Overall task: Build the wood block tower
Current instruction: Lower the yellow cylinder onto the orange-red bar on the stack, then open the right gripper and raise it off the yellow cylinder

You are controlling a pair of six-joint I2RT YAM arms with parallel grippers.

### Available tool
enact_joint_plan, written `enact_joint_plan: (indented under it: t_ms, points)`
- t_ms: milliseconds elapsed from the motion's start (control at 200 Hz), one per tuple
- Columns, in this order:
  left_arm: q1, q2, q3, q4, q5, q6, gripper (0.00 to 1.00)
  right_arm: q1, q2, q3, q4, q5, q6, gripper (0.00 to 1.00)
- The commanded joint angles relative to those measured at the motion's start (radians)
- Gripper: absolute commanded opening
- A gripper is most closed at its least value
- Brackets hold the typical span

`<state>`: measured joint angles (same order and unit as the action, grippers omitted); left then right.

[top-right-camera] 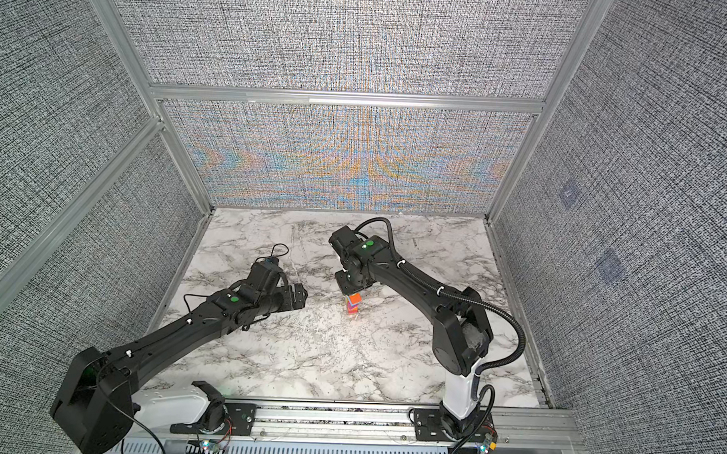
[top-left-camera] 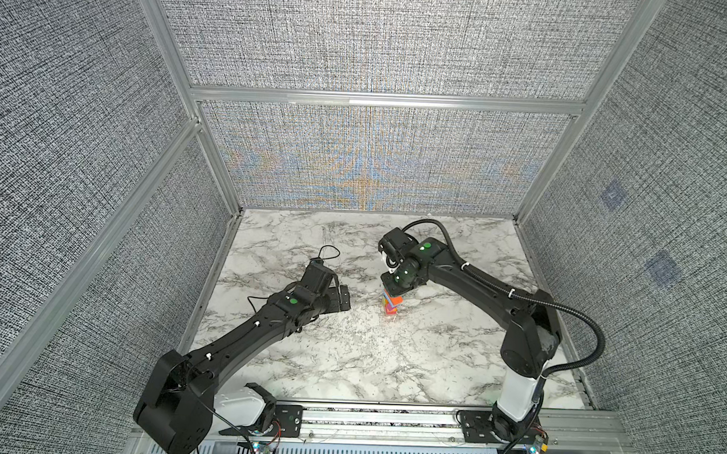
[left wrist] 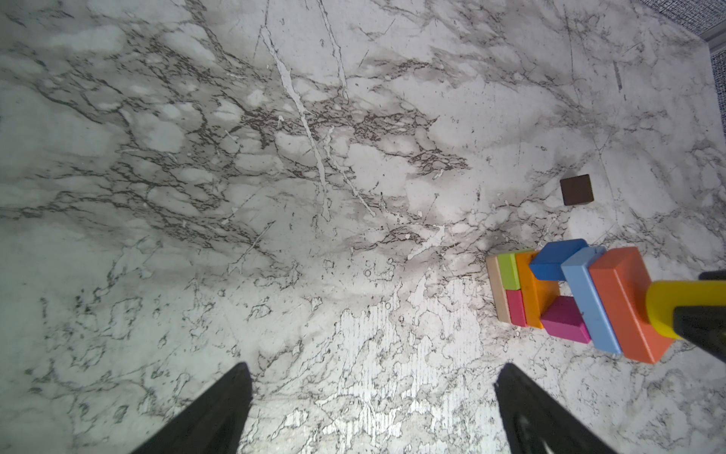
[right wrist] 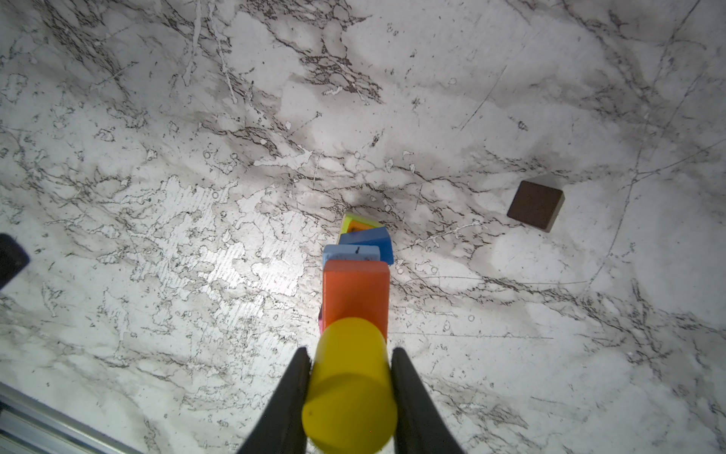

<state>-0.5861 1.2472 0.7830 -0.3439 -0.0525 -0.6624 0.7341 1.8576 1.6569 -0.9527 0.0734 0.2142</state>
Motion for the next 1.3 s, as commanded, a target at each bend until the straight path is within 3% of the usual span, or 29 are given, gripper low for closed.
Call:
enact_joint_plan:
  t_ms: [0, 280, 445, 640, 965, 1150, 1295]
  points:
    - [0.0, -0.004, 0.007, 0.003, -0.008, -0.001, 0.99, 0.002, 0.002, 0.009, -0.005, 0.006, 0.002, 0.25]
    - [0.0, -0.006, 0.009, 0.0, -0.007, 0.0, 0.99, 0.002, 0.006, 0.012, -0.008, 0.014, 0.002, 0.28]
    - [0.0, -0.009, 0.013, -0.004, -0.009, 0.003, 0.99, 0.002, 0.006, 0.017, -0.015, 0.017, 0.004, 0.43]
    - [0.001, -0.012, 0.021, -0.02, -0.019, 0.004, 0.99, 0.001, -0.001, 0.022, -0.025, 0.024, 0.005, 0.53]
    - [0.0, -0.034, 0.12, -0.135, -0.038, 0.038, 0.99, -0.008, -0.127, 0.033, -0.056, 0.079, -0.008, 0.56]
    - [0.0, -0.067, 0.141, -0.175, -0.047, 0.041, 0.99, -0.066, -0.285, -0.132, 0.005, 0.088, -0.01, 0.6]
    - [-0.001, -0.088, 0.079, -0.116, -0.049, 0.039, 0.99, -0.182, -0.399, -0.334, 0.114, -0.027, 0.004, 0.6]
